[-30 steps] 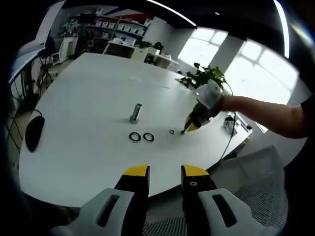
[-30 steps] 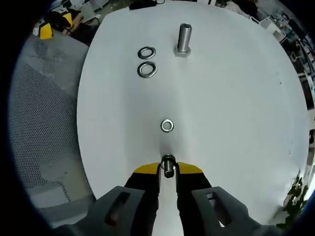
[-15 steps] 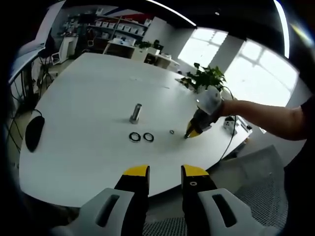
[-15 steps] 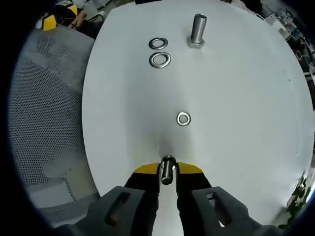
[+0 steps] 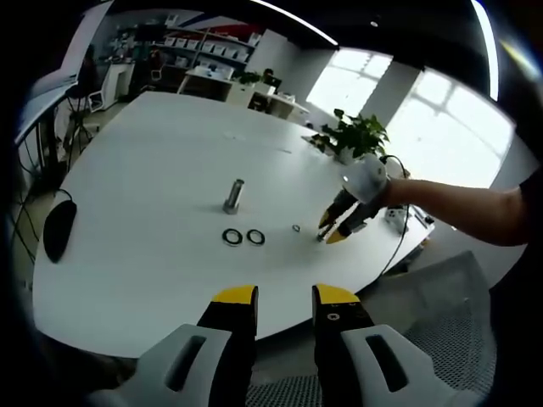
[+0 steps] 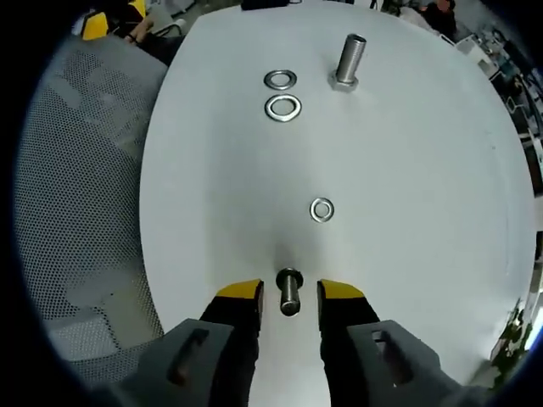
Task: Place the washer onto the threaded stud by aligning its center hole with the stud, sliding it down to the base, and recovering from edge contact or off-axis alignment until the washer reaches the visible bottom stop.
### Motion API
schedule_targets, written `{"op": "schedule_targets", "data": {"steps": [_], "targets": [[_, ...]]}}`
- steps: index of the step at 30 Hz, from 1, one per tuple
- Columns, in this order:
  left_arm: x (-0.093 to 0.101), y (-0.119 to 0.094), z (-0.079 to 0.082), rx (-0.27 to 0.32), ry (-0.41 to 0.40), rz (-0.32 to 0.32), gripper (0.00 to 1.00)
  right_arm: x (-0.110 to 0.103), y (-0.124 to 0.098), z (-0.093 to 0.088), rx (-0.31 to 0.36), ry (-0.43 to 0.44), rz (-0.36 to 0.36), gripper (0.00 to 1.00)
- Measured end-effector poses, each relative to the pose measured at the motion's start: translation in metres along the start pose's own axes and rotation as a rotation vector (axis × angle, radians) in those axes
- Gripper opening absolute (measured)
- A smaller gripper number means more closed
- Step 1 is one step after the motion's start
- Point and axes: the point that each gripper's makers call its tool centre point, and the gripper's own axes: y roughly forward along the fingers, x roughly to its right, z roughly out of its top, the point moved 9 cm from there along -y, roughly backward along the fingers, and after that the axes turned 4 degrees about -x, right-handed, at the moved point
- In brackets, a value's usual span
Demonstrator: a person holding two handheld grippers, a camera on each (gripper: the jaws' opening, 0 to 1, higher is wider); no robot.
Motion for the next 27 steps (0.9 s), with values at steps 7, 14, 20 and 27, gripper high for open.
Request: {"op": "schedule_targets", "data": {"steps": [7, 14, 20, 27], "targets": [[0.0, 0.0, 0.0, 0.002, 0.001, -0.002, 0.23, 0.006, -0.021, 0.005, 0.062, 0.02, -0.041, 0.31], [0.0, 0.0, 0.0, 0.0, 0.004, -0.003, 0.23, 0.015, -0.036, 0.016, 0.165, 0.075, -0.095, 0.4], [0.0, 0.0, 0.0, 0.0, 0.004, -0.003, 0.23, 0.016, -0.04, 0.023, 0.169, 0.059, -0.086, 0.43], [0.001, 0.0, 0.0, -0.003, 0.005, -0.008, 0.23, 0.018, -0.038, 0.038, 0.17, 0.02, -0.07, 0.43]]}}
